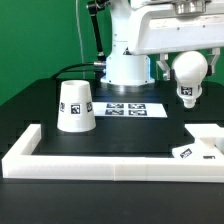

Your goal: Assemble lamp

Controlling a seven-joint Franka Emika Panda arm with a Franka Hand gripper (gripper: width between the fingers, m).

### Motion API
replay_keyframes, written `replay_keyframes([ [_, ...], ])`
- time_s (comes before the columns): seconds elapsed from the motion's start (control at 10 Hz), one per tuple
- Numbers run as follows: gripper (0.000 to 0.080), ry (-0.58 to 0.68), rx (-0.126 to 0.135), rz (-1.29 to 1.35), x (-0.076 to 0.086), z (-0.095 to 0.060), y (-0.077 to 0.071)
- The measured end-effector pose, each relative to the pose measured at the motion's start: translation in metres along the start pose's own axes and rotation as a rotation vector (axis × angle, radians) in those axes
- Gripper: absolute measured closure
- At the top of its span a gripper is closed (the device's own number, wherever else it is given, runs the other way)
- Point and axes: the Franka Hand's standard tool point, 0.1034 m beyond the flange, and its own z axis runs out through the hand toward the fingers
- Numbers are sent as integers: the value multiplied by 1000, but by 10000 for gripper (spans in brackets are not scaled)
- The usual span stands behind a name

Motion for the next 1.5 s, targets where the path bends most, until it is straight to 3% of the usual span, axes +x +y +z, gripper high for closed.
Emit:
replay_keyframes([
  [0.1,223,129,-54,-75,11,-1,6],
  [0.3,223,322,-135,-167,19,-5,12],
  [0.7,223,305,-127,-166,18,-2,10],
  [1.2,223,329,-123,-176,51,-5,8],
  [1.5,223,325,-122,-175,50,-3,8],
])
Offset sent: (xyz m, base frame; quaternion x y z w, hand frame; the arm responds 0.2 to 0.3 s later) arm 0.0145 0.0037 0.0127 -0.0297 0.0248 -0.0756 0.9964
